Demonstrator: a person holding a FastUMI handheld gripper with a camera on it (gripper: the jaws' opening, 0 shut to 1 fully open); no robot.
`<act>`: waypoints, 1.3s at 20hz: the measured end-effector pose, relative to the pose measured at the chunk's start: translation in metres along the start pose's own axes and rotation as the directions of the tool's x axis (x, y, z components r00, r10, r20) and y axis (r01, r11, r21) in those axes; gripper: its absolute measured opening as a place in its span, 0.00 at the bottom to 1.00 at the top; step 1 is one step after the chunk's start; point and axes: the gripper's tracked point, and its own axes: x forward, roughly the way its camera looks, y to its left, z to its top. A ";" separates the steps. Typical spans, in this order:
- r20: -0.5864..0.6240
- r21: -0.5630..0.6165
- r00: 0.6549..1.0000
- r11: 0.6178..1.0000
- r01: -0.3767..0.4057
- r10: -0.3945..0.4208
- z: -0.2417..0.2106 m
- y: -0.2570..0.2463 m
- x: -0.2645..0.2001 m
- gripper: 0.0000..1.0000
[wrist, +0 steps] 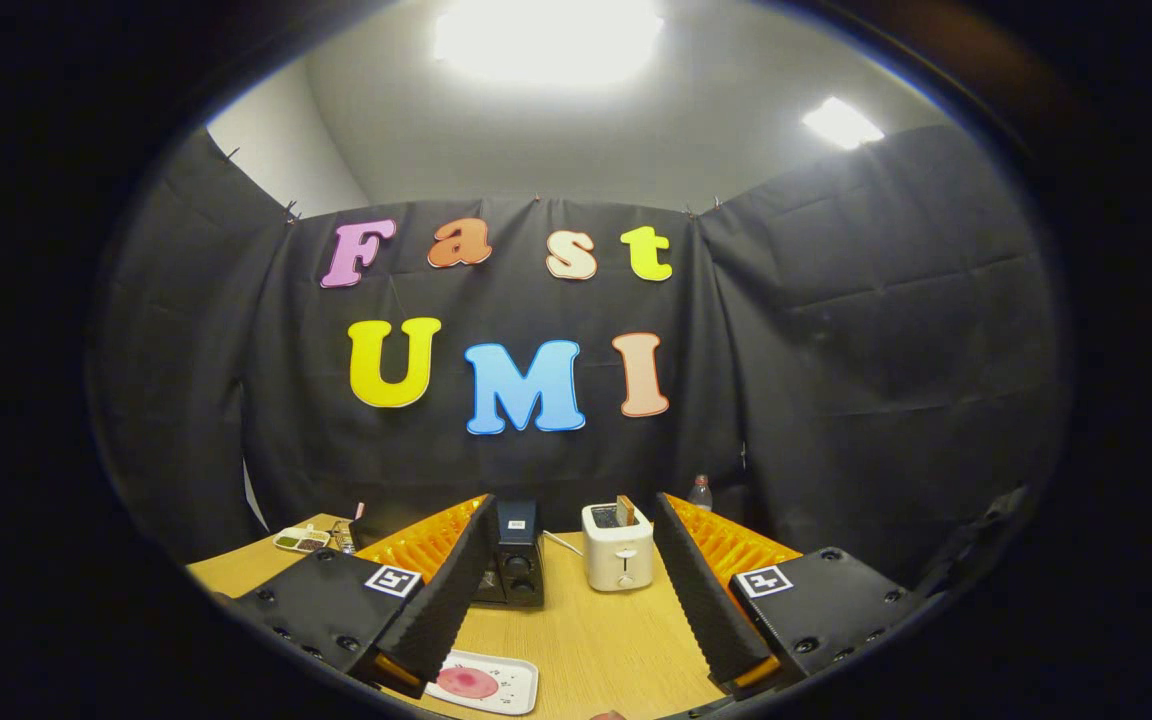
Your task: Open the toaster oven, put the food inside, and close the toaster oven door.
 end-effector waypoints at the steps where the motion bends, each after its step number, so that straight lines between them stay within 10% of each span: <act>1: -0.006 -0.005 1.000 1.000 -0.001 0.001 -0.003 0.002 0.000 0.98; 26: -0.021 -0.010 0.997 0.997 -0.079 0.079 -0.007 0.119 0.101 0.98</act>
